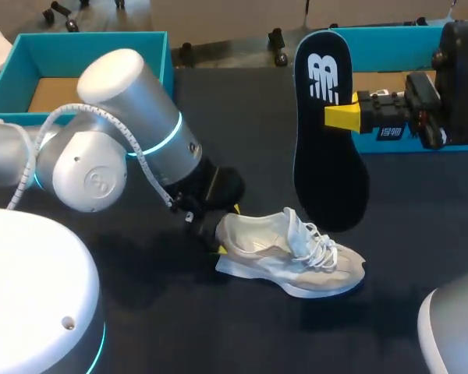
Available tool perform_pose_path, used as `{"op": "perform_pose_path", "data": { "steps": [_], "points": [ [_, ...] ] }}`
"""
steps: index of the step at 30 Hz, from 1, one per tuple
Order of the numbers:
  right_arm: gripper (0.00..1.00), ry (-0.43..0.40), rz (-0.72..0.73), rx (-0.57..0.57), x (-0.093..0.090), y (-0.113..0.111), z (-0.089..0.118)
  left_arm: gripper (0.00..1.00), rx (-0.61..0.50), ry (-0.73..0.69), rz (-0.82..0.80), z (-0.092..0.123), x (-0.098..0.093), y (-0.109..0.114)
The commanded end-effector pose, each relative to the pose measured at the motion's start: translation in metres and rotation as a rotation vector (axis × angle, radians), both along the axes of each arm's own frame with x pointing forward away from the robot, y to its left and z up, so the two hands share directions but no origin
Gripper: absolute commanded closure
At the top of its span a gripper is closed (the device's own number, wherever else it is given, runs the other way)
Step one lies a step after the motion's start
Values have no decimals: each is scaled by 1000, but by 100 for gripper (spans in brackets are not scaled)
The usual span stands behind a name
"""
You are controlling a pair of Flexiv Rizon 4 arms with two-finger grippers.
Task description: Take the shoe out of the shoebox, open the shoe tongue, remove and reinsert the insole, then place the shoe into the shoebox
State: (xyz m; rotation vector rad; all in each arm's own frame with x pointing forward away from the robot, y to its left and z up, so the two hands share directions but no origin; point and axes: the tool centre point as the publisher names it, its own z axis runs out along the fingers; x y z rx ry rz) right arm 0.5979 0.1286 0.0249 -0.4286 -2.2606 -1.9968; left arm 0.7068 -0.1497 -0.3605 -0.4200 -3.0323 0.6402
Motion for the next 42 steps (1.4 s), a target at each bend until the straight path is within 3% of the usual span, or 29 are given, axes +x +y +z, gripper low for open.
{"op": "perform_pose_path", "data": {
  "steps": [1,12,31,42],
  "points": [
    [100,2,6,-4,5,3,1,0,31,-17,11,8,-7,4],
    [100,2,6,-4,5,3,1,0,126,-20,10,13,-7,-1],
    [100,2,6,-4,5,3,1,0,197,-8,13,26,-5,-10],
    [100,2,6,-4,5,3,1,0,151,-22,18,36,-2,-43]
  ]
}}
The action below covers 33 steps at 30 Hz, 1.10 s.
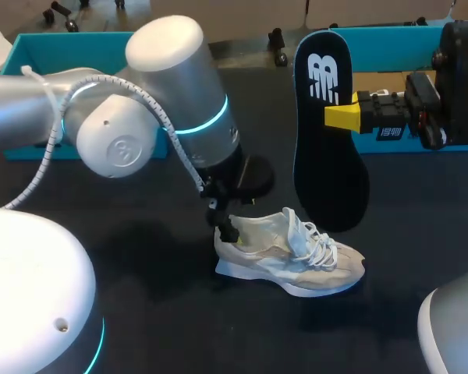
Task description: Take the shoe out of the shoebox, open the shoe tongue, remove and reinsert the insole, then place the shoe into the shoebox
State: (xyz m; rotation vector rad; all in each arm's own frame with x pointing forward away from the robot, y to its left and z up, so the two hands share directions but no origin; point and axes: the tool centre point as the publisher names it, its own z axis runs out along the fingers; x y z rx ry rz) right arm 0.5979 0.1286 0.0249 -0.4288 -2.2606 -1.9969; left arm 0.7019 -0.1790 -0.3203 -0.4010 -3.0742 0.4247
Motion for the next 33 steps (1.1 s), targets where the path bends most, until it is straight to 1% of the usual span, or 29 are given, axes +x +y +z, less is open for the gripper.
{"op": "perform_pose_path", "data": {
  "steps": [1,9,18,19,20,21,22,24,25,26,27,28,29,30,32,33],
  "points": [
    [100,2,6,-4,4,3,1,0,12,-5,4,-6,3,-18],
    [100,2,6,-4,4,3,1,0,32,-17,27,-25,16,-54],
    [100,2,6,-4,4,3,1,0,55,-28,36,-42,21,-70],
    [100,2,6,-4,4,3,1,2,62,-29,40,-45,23,-71],
    [100,2,6,-4,4,3,1,6,64,-29,41,-46,24,-71],
    [100,2,6,-4,4,3,1,7,68,-26,42,-47,25,-71],
    [100,2,6,-4,4,3,1,14,71,-24,43,-49,27,-72],
    [100,2,6,-4,4,3,1,22,78,-19,45,-52,28,-71],
    [100,2,6,-4,4,3,1,30,79,-19,45,-53,29,-71],
    [100,2,6,-4,4,3,1,31,80,-18,44,-54,29,-70],
    [100,2,6,-4,4,3,1,30,82,-17,44,-55,29,-70],
    [100,2,6,-4,4,3,1,33,85,-17,43,-57,30,-70],
    [100,2,6,-4,4,3,1,40,90,-17,44,-58,31,-69],
    [100,2,6,-4,4,3,1,52,94,-14,46,-59,31,-70],
    [100,2,6,-4,4,3,1,60,100,-12,45,-62,32,-69],
    [100,2,6,-4,4,3,1,66,102,-10,44,-63,32,-69]
  ]
}}
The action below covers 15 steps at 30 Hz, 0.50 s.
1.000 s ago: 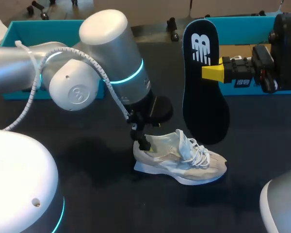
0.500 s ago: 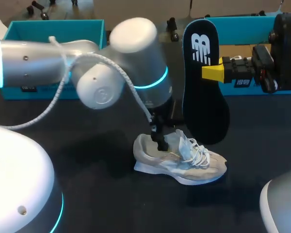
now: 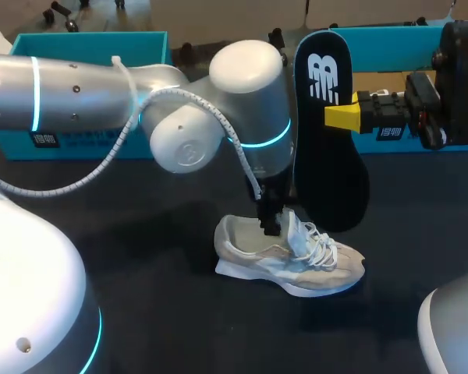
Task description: Take the shoe out of the shoebox, open the shoe tongue, remove and reinsert the insole, then place the shoe into the shoebox
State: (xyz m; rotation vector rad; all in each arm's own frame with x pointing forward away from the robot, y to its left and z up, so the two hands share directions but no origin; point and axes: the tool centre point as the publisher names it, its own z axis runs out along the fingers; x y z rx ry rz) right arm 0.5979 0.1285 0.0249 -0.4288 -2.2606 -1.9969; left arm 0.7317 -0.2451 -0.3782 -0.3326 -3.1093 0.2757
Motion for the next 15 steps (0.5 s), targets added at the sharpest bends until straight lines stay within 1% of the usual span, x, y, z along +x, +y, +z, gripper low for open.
{"op": "perform_pose_path", "data": {
  "steps": [1,2,3,10,13,15],
  "points": [
    [100,2,6,-4,4,3,1,76,7,8,-3,-6,2,-2],
    [100,2,6,-4,4,3,1,91,8,10,-5,-6,1,-2],
    [100,2,6,-4,4,3,1,100,8,11,-9,-6,1,-1],
    [100,2,6,-4,4,3,1,100,-5,9,-34,-2,-4,3],
    [100,2,6,-4,4,3,1,100,-18,15,-51,6,-6,5],
    [100,2,6,-4,4,3,1,100,-18,-6,-59,12,-8,7]
  ]
}}
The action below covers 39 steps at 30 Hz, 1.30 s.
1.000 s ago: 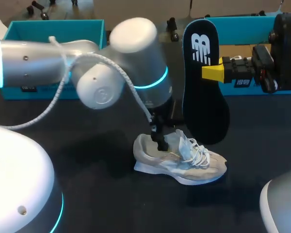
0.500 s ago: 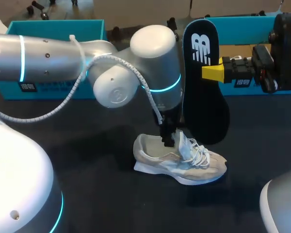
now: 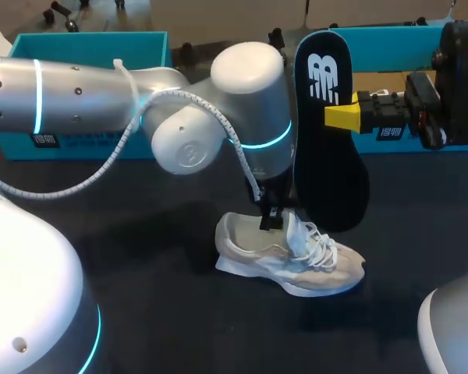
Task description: Take the shoe out of the shoebox, open the shoe tongue, remove and reinsert the insole, then place the shoe into the shoebox
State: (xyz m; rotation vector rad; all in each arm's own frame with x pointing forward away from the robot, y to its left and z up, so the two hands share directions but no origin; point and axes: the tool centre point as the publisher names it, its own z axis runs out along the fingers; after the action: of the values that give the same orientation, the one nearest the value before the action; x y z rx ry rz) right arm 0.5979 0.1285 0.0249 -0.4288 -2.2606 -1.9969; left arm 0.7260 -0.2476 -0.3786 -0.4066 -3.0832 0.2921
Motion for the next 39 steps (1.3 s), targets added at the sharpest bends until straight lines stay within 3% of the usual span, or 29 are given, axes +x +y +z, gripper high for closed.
{"op": "perform_pose_path", "data": {
  "steps": [1,10,18,19,20,35,39],
  "points": [
    [100,2,6,-4,4,3,1,100,-11,-18,-14,16,-3,10],
    [100,2,6,-4,4,3,1,100,-70,-12,-182,49,-7,18],
    [100,2,6,-4,4,3,1,100,-113,-70,-463,66,-14,34],
    [100,2,6,-4,4,3,1,100,-128,-99,-486,67,-15,36],
    [100,2,6,-4,4,3,1,100,-177,-219,-509,68,-18,40],
    [100,2,6,-4,4,3,1,100,-177,-219,-509,68,-18,40],
    [100,2,6,-4,4,3,1,100,-206,-204,-758,77,-13,42]
  ]
}}
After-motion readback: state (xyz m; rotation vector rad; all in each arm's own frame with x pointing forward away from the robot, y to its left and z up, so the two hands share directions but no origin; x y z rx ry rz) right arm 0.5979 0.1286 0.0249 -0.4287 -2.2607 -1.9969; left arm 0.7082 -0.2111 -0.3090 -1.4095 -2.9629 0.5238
